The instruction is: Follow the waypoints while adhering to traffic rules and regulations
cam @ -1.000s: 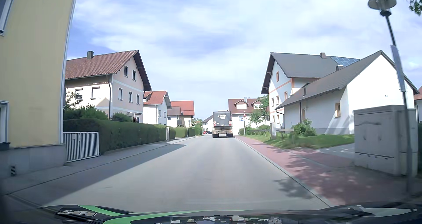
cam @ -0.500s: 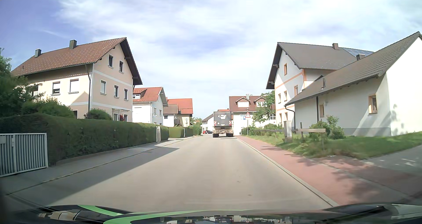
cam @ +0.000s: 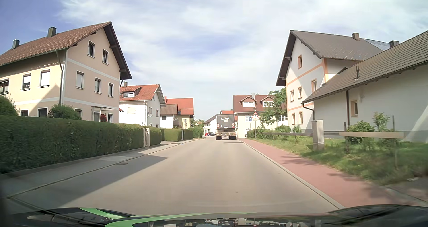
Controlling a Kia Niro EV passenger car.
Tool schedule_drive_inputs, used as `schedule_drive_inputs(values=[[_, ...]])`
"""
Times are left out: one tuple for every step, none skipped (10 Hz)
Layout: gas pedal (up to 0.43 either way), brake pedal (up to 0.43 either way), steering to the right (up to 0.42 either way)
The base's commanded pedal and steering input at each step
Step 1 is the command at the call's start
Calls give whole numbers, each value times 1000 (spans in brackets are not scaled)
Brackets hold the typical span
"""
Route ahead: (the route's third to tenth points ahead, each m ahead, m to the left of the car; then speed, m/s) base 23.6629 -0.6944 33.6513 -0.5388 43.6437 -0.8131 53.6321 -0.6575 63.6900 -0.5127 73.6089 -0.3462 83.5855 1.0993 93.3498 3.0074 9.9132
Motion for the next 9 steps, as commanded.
schedule_drive_inputs(values=[[177,0,1],[177,0,1],[177,0,1],[177,0,1],[177,0,1],[177,0,1],[177,0,1],[177,0,1],[157,0,1]])
